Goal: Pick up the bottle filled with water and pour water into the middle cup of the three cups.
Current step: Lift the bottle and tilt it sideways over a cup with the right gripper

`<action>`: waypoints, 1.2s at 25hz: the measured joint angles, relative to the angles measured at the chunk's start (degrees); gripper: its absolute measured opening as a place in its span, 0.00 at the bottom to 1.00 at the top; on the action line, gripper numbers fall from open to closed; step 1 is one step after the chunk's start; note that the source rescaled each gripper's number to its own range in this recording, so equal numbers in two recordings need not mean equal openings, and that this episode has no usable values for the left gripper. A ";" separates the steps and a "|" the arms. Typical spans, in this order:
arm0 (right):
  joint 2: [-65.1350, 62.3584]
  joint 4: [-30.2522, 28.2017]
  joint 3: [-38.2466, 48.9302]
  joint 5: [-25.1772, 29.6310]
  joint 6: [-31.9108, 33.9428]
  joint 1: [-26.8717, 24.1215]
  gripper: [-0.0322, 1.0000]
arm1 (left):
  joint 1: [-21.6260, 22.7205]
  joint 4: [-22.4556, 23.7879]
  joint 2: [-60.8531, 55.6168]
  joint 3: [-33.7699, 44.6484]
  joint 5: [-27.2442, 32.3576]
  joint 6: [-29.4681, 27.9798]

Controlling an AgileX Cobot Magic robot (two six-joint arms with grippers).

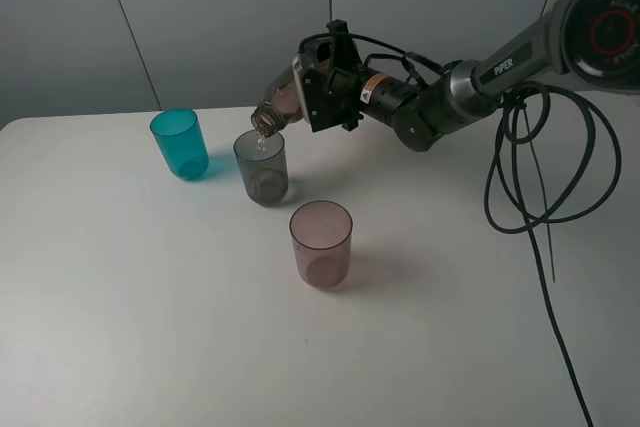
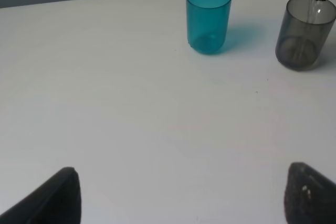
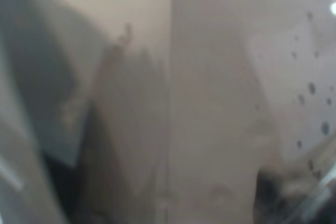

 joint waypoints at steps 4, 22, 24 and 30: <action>0.00 0.00 0.00 0.00 -0.71 0.00 0.03 | 0.00 0.00 0.00 0.00 0.00 0.00; 0.00 0.12 0.00 -1.36 -3.64 0.00 0.03 | 0.00 0.00 0.00 0.00 0.00 0.00; 0.00 0.12 0.00 -1.39 -4.06 0.00 0.03 | 0.00 0.00 0.00 0.00 0.00 0.00; 0.00 0.12 0.00 -2.09 -4.66 0.00 0.03 | 0.00 0.00 0.00 0.00 0.00 0.13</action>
